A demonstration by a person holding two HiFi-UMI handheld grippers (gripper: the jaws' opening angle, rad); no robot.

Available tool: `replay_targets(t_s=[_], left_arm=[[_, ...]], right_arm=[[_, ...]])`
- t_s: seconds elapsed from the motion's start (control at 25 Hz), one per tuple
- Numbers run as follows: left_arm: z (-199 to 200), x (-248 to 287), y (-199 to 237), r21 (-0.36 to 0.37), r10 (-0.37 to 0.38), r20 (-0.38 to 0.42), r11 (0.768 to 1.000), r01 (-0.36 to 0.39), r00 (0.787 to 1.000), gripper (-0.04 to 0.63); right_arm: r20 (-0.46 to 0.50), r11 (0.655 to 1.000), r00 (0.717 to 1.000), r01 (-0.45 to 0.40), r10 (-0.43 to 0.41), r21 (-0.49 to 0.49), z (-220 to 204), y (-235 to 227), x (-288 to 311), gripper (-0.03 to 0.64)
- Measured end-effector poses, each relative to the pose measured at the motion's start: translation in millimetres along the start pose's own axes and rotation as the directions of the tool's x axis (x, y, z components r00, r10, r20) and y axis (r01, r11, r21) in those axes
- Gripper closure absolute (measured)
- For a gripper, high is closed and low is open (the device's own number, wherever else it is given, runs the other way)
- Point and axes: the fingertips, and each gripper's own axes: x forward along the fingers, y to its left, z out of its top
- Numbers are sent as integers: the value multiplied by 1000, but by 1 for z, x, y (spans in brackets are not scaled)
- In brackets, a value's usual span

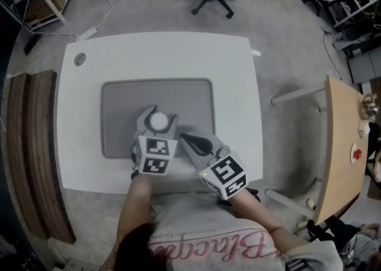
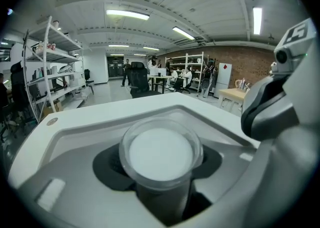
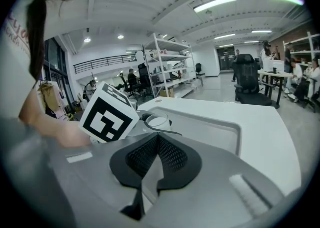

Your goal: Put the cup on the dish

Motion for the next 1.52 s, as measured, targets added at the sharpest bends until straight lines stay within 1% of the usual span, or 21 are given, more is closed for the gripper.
replay_targets(t_s=[0.04,0.12,0.2,0.44,0.64,0.72,0.76,0.88,0.96,1.04,1.12,1.36,1.44,1.52], left_arm=[[-1,1,-1,-2,-8,-3,1000,8,1000,335],[-1,2,0,-11,-20,-7,1000,20,1000,245],[-1,-1,5,-9,-8,-4,1000,8,1000,216],[3,-23,10,-16,60,31,998,-60,998,213],[-1,-55,8,-21,119,62,993,-117,991,218],[-6,-71,8,-42,150,75,988,-148,986,244],[-8,-78,6,-55,162,79,986,-158,984,246],[-13,-98,-5,-80,183,91,981,-176,979,289],[-15,-111,-13,-79,202,99,978,-195,974,324],[-14,-123,-23,-67,226,114,973,-219,967,376],[-9,-136,-34,-59,244,146,970,-237,959,439],[-5,-170,-66,-56,268,225,964,-262,937,570],[-7,-178,-77,-58,267,233,964,-261,935,597],[-10,-185,-88,-58,258,233,966,-252,938,597]], right_arm=[[2,1000,1000,0,0,1,0,1,-1,615],[9,1000,1000,1,-1,-1,1,2,-3,615],[15,1000,1000,8,-8,-2,3,3,-5,615],[50,1000,999,7,-8,26,4,2,-20,615],[95,998,994,-49,46,31,5,16,-31,621],[102,998,993,-62,60,21,3,23,-36,623],[105,998,992,-68,66,14,2,27,-39,623],[121,996,989,-88,87,-3,-1,40,-50,623],[132,995,986,-98,100,-17,-2,50,-59,623],[141,994,984,-106,110,-34,-4,58,-69,623],[154,993,981,-109,115,-46,-5,65,-79,623],[162,992,982,-88,102,-94,-19,86,-105,621],[165,991,981,-87,104,-104,-23,93,-114,621],[173,990,979,-86,105,-111,-25,100,-122,620]])
